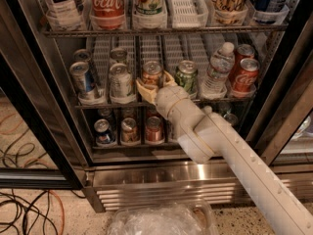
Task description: Pick orange can from middle shelf of fridge
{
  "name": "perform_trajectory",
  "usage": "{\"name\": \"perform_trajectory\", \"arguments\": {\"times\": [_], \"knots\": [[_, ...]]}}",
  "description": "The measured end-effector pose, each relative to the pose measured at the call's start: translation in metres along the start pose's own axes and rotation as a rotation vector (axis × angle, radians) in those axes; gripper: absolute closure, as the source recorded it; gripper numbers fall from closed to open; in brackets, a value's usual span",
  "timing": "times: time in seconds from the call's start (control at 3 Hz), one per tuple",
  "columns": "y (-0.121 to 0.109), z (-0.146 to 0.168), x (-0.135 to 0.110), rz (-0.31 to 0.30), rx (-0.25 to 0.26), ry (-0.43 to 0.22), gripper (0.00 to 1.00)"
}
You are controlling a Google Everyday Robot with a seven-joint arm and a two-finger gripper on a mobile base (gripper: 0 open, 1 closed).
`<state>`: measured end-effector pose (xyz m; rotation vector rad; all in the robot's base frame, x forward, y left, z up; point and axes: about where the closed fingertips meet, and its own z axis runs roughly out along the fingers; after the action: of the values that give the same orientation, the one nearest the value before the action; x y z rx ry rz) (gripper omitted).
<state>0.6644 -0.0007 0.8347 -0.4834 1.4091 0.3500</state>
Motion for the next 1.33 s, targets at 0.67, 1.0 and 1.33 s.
{"name": "perform_trajectory", "arguments": {"times": [0.67,1.0,1.33], "knots": [[0.001,0.0,-0.019,-0.016,-0.007,-0.034,1.0],[0.003,-0.001,-0.037,-0.027,-0.015,-0.072,1.0],[0.003,-0.003,-0.052,-0.03,-0.017,-0.106,1.0]]}}
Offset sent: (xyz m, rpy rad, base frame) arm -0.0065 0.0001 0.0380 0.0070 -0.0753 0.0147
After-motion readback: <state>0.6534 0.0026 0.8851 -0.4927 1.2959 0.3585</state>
